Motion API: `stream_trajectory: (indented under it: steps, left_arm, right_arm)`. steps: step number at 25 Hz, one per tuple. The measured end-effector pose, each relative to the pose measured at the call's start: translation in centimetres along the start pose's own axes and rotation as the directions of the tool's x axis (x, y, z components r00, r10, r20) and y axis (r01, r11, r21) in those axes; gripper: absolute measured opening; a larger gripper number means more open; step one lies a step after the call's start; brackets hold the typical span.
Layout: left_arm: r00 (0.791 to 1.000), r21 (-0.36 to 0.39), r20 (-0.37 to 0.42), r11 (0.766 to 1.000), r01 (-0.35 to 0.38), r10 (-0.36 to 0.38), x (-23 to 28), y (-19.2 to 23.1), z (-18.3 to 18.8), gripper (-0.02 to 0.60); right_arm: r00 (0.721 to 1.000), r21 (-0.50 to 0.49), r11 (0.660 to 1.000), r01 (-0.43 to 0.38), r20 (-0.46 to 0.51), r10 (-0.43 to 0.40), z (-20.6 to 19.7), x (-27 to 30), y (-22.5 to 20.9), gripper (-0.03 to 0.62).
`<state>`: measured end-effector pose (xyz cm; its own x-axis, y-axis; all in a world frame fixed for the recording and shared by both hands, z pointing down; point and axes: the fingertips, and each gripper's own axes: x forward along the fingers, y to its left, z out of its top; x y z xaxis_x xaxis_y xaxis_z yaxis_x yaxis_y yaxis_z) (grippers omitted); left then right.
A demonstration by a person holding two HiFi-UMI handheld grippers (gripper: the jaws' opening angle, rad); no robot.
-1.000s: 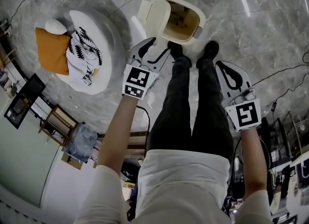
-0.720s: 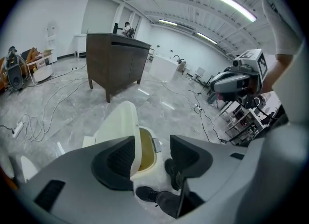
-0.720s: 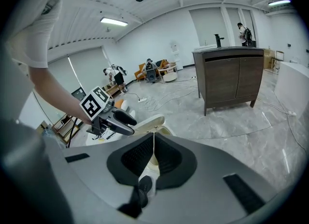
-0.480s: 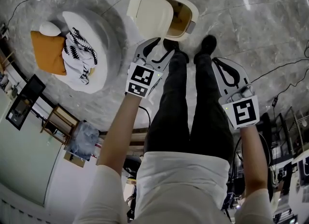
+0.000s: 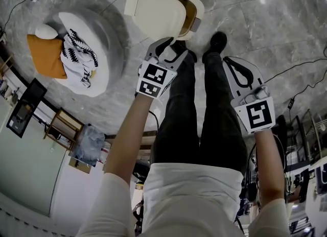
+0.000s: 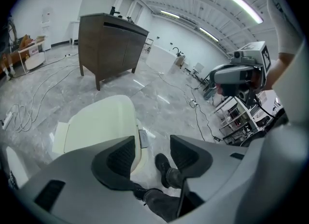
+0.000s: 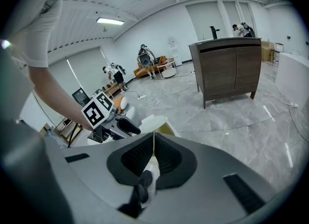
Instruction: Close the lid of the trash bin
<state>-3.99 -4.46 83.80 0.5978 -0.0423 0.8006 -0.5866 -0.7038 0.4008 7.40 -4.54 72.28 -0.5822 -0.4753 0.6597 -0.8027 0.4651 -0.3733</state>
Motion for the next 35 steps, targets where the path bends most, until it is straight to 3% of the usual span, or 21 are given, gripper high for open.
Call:
stream_trajectory:
  steps: [17, 35]
  left_arm:
    - [0.993, -0.048, -0.119, 0.999, 0.008, -0.013, 7.4, -0.3, -3.6, 0.241]
    - [0.969, -0.098, -0.242, 0.993, -0.073, 0.047, 12.2, 1.2, -6.0, 0.241]
  right_arm:
    - [0.999, 0.016, 1.0, -0.026, -0.037, 0.027, -4.0, 0.5, -2.8, 0.031]
    - [0.997, 0.042, 0.998, -0.046, -0.063, 0.048, -7.4, -0.1, -5.5, 0.031]
